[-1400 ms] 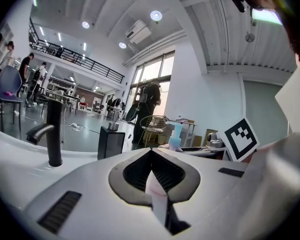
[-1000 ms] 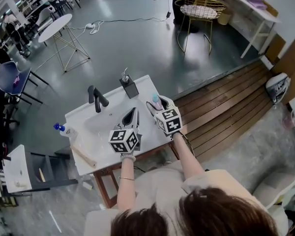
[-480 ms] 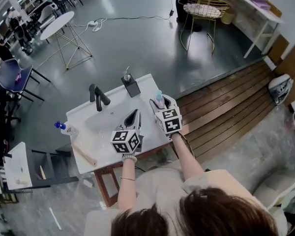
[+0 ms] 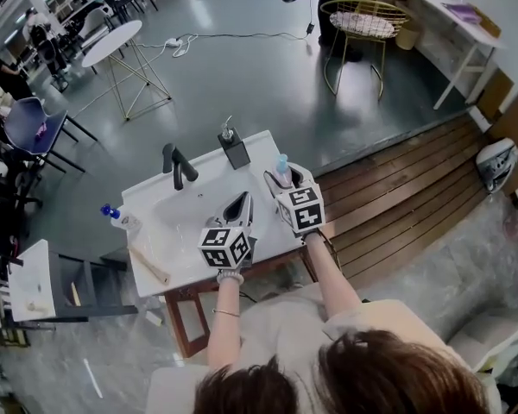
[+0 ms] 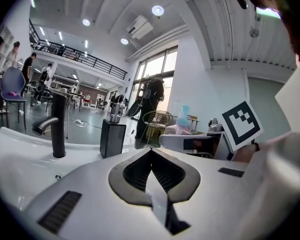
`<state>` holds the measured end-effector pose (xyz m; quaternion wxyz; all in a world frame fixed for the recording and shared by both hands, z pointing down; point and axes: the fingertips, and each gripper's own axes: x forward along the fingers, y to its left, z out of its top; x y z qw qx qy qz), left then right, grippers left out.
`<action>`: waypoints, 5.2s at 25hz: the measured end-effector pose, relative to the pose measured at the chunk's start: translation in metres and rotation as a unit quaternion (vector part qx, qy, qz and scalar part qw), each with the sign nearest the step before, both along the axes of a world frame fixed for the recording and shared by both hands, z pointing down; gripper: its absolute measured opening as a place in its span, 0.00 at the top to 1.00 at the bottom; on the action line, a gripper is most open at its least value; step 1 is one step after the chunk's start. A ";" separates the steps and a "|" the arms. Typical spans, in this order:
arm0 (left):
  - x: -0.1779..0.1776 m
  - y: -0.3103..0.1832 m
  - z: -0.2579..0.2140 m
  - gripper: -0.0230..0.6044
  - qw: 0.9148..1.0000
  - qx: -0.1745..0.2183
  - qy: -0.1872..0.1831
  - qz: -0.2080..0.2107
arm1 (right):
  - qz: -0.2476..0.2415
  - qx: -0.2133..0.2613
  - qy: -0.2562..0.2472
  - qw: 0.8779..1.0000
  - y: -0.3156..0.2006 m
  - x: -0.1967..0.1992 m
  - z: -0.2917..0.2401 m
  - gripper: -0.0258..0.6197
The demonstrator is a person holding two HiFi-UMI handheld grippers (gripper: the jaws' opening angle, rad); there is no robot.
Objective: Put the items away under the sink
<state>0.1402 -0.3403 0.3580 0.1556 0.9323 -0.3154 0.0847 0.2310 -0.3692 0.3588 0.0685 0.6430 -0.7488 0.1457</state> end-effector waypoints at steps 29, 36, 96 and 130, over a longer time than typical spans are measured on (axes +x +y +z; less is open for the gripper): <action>-0.063 0.070 -0.010 0.96 0.997 0.008 0.022 -0.074 | -0.073 0.026 -0.015 0.997 0.057 -0.068 -0.030 0.65; -0.082 0.112 -0.011 0.96 0.997 0.005 0.044 -0.064 | -0.070 0.030 -0.007 0.997 0.098 -0.082 -0.040 0.65; -0.138 0.260 0.072 0.96 0.993 -0.034 0.009 -0.111 | -0.149 -0.006 -0.034 0.988 0.263 -0.150 0.045 0.65; -0.138 0.179 0.308 0.96 0.998 -0.054 -0.011 -0.044 | -0.098 -0.025 0.003 0.995 0.178 -0.153 0.292 0.65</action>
